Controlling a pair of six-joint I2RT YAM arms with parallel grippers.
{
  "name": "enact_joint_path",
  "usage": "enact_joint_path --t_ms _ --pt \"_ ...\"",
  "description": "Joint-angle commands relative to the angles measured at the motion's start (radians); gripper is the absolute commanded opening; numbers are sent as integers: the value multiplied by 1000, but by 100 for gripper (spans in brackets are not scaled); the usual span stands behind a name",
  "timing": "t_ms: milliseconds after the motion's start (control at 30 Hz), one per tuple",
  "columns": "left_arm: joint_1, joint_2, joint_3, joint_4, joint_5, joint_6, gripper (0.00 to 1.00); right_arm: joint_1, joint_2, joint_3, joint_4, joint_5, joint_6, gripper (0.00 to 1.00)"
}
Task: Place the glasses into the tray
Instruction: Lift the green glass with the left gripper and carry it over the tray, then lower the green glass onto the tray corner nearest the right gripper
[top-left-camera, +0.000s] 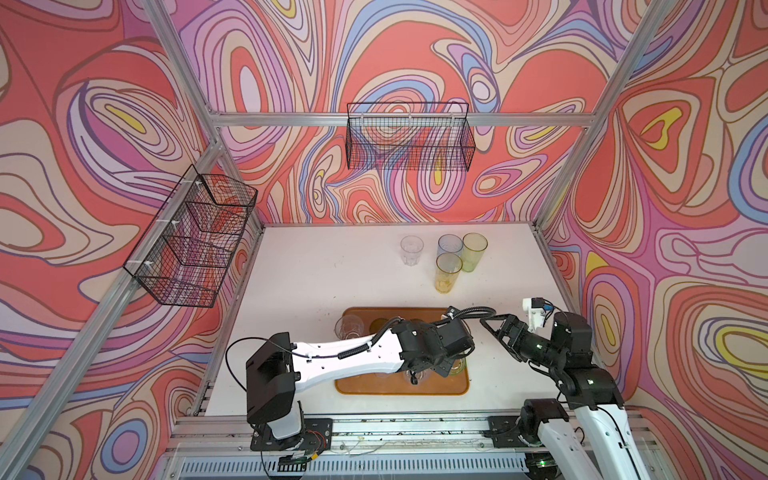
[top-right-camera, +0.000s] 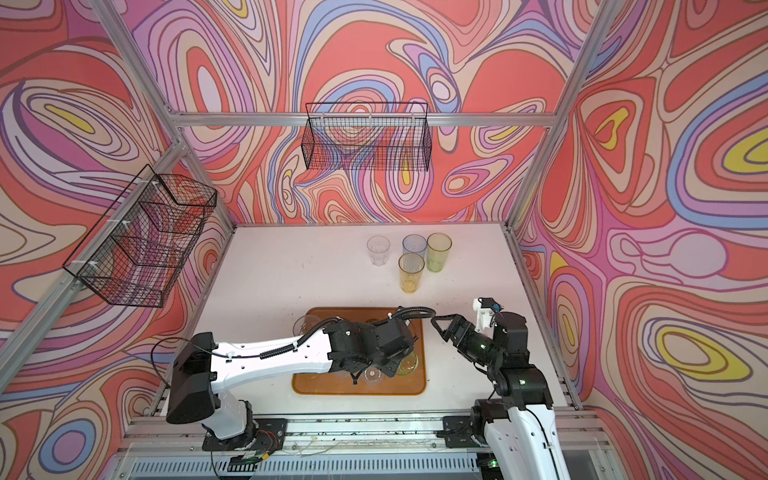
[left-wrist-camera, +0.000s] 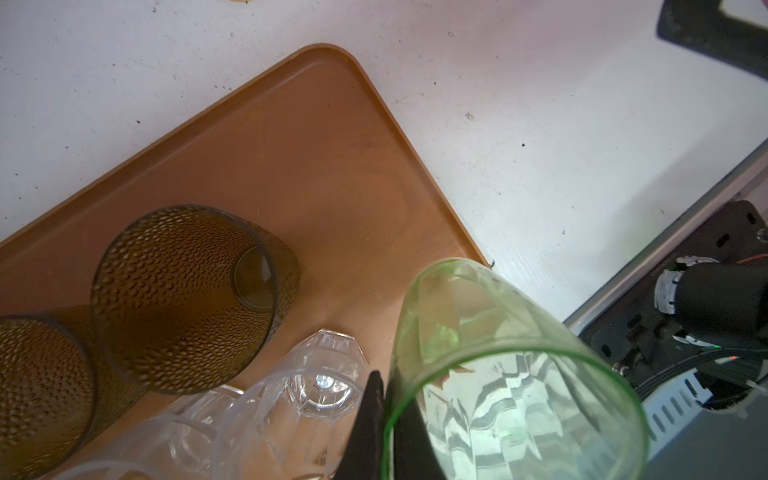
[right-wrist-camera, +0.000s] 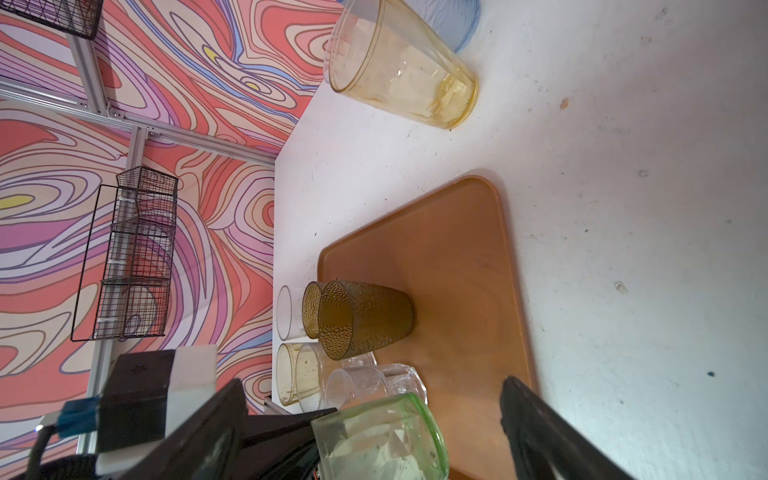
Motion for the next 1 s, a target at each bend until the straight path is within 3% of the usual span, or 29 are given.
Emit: enact_joint_path --t_ms 0,967 --pt "-10 39 16 -21 -24 -14 0 -5 -6 -2 -20 29 -19 97" --pt "-14 171 93 -87 -2 -7 0 -5 6 -16 -33 70 -35 97"
